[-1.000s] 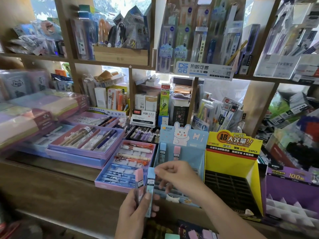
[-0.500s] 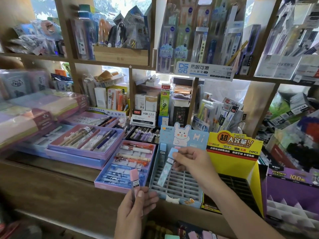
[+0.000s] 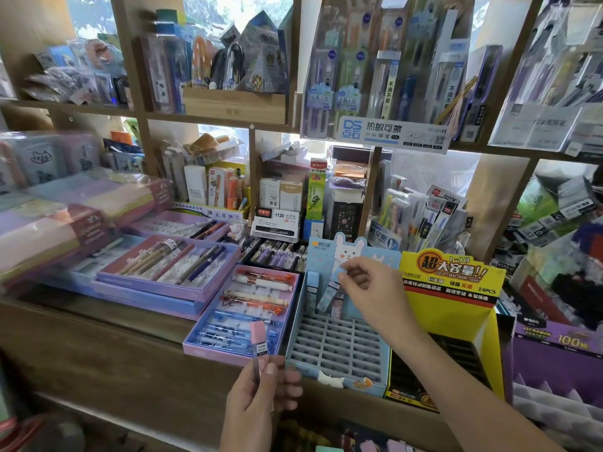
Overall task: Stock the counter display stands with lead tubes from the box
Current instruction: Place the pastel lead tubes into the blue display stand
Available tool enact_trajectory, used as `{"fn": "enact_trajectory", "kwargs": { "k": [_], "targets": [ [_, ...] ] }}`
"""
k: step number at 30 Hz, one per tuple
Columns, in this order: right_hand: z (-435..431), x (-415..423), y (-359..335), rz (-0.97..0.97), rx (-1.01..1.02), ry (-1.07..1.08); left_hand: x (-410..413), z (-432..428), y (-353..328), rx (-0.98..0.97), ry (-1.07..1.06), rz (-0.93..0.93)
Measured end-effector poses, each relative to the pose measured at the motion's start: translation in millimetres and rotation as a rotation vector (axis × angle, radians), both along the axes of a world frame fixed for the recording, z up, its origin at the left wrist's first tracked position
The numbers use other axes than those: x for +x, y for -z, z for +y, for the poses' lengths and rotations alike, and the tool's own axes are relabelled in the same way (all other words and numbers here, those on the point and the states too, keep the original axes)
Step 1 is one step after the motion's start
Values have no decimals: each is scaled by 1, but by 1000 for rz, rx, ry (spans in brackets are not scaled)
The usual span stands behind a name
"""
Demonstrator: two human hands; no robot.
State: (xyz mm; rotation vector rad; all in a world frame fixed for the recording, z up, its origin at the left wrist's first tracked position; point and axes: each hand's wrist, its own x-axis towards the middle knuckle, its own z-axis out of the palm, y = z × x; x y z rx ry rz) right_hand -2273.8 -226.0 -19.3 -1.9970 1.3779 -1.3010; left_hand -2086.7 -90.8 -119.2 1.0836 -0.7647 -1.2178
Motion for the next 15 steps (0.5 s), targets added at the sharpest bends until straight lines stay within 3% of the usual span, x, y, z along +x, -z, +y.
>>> {"fn": "enact_trajectory", "kwargs": {
  "k": [15],
  "targets": [
    [-10,7,11,130,-3,-40,1,-2,6,2,-2,-19]
  ]
}}
